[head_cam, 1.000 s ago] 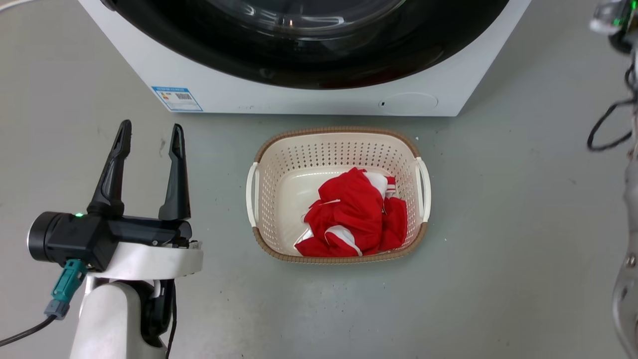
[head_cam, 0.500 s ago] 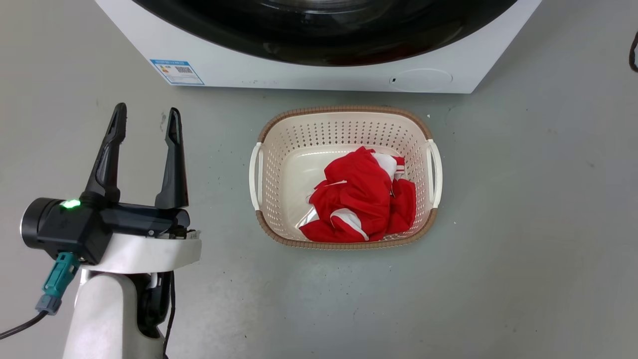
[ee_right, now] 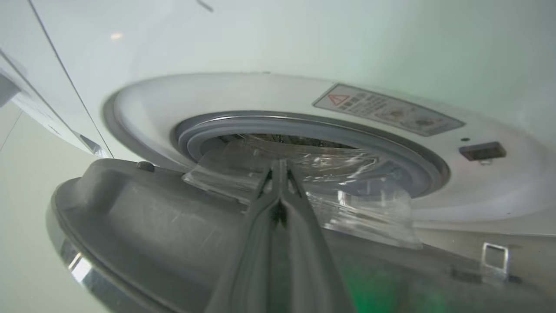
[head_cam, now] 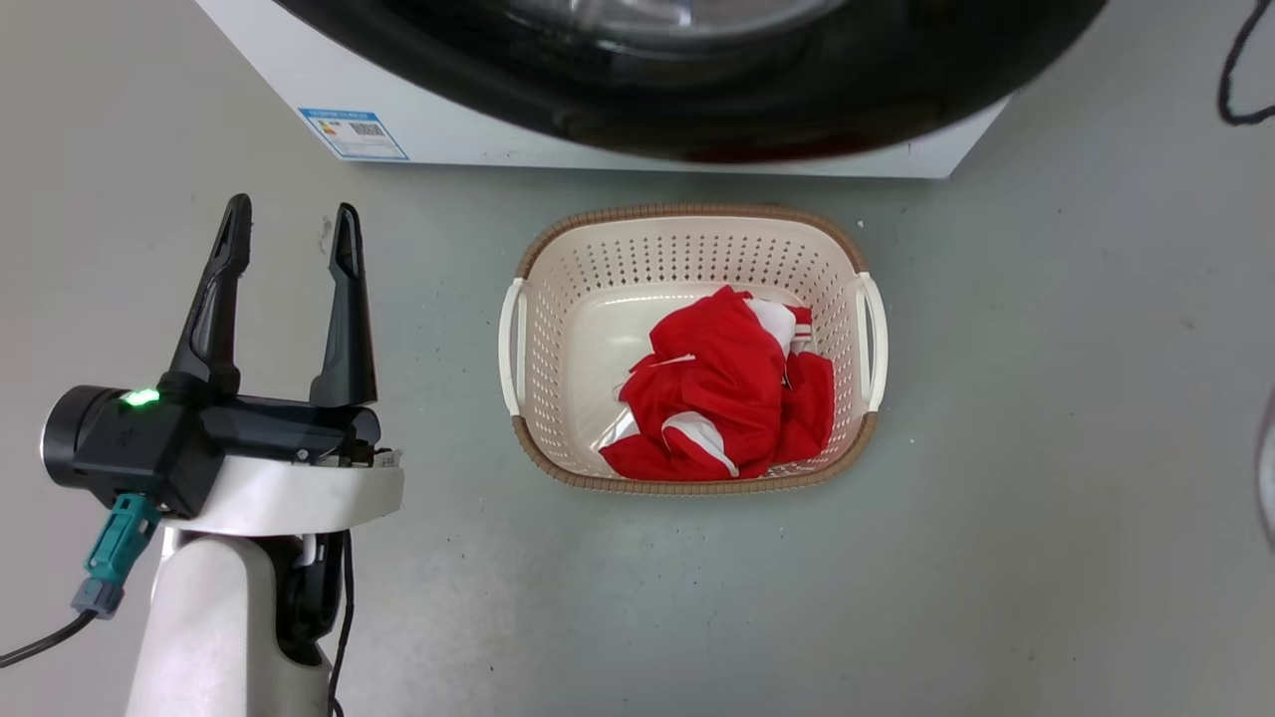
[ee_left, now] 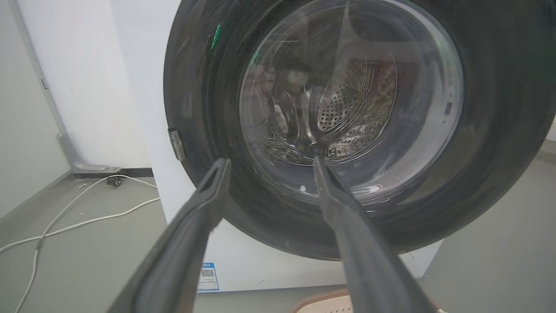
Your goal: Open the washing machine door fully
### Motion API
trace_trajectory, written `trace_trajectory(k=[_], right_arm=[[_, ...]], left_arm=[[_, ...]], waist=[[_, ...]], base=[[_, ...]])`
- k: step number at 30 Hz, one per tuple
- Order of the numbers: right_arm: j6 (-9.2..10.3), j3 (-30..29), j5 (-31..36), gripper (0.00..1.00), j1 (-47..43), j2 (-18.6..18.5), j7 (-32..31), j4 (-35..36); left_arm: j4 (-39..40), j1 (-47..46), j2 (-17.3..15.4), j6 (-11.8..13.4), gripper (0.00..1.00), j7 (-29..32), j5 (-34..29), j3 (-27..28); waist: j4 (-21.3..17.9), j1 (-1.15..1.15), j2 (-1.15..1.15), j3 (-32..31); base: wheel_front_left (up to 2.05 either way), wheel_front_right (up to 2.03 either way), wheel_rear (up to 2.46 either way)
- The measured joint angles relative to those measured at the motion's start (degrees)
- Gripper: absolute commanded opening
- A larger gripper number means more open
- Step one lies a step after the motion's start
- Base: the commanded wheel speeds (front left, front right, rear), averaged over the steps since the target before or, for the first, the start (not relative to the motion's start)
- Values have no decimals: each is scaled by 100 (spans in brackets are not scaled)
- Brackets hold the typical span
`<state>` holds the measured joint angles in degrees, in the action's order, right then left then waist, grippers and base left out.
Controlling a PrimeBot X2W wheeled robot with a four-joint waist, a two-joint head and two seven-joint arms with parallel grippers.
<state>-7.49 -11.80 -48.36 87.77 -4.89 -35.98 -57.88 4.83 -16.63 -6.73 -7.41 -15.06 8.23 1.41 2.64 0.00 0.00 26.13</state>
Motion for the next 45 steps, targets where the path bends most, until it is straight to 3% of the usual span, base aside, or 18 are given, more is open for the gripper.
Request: trace_trajectory(k=[13,21,32,45], right_arm=[[-1,-105,-326,0,-1313,152,-1537,1012],[0,619,-1154,0,-2552,176,-2180,1540],[0,2162,-2501,0,-3724,171,-2257,2262],[0,3604,-3412,0,-4350,177,-1604,2808]], left_arm=[[-232,248,40,0,100,0,-59,-76],[-457,652,81,-1,100,0,-131,-208],[-566,1012,165,-8,100,0,-153,-366],[-616,1164,194,-8,100,0,-154,-488]], waist=[[-58,0,0,-620],[-69,-1,0,-1263],[30,-1,0,-1907],[142,-2,0,-2132]], base=[[0,0,0],[0,0,0],[0,0,0],[0,0,0]])
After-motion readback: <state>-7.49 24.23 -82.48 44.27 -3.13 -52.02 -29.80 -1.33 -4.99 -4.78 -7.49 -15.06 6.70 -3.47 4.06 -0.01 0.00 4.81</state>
